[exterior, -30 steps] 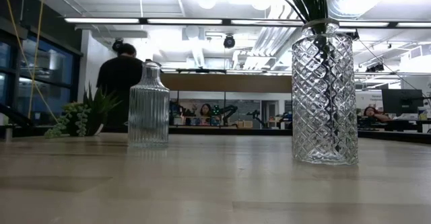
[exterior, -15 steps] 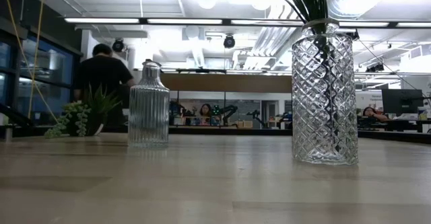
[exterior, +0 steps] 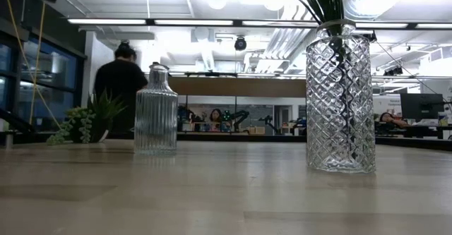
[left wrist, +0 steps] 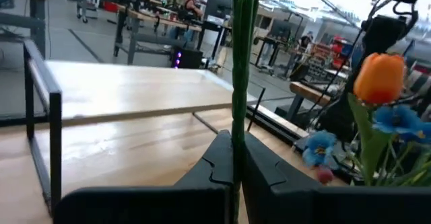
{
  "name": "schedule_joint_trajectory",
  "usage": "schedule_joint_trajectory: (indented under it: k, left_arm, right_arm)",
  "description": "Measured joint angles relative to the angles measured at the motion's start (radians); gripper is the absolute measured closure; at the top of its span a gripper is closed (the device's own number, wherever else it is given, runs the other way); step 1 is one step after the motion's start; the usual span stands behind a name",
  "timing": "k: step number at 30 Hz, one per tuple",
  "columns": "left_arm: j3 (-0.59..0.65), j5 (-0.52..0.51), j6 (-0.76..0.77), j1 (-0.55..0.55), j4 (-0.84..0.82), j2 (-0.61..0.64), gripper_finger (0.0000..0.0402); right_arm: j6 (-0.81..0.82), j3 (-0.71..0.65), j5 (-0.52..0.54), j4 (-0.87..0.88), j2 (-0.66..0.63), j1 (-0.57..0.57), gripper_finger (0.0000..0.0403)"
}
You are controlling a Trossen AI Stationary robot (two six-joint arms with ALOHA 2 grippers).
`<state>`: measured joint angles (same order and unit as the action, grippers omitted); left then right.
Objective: Pick and place flowers into a vace then onto a shelf
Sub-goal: Put the red flowers into the left transparent vase
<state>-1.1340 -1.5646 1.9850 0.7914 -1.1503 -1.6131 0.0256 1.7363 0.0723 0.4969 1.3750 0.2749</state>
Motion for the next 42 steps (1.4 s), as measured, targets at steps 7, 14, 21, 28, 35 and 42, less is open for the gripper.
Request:
schedule_joint_trajectory:
  k: [7, 14, 21, 28, 35, 42]
  left_arm:
    - [0.081, -0.01, 0.049, -0.051, 0.112, -0.003, 0.036]
    - [0.105, -0.009, 0.02, -0.115, 0.166, -0.003, 0.036]
    - [0.106, -0.005, -0.011, -0.14, 0.269, -0.043, 0.036]
    - [0.106, -0.005, -0.014, -0.151, 0.298, -0.073, 0.036]
    - [0.106, 0.037, -0.141, -0.203, 0.396, -0.073, 0.036]
    - [0.106, 0.095, -0.268, -0.231, 0.469, -0.074, 0.036]
  right_arm:
    - [0.0, 0.0, 0.0, 0.0, 0.0, 0.0, 0.0269]
    - [0.0, 0.0, 0.0, 0.0, 0.0, 0.0, 0.0269]
    - [-0.005, 0.0, 0.0, 0.0, 0.0, 0.0, 0.0269]
    - [-0.007, 0.0, 0.0, 0.008, 0.0, 0.0, 0.0269]
    - [-0.005, 0.0, -0.001, 0.015, 0.0, 0.0, 0.0269]
    - [-0.005, 0.0, -0.001, 0.025, 0.0, 0.0, 0.0269]
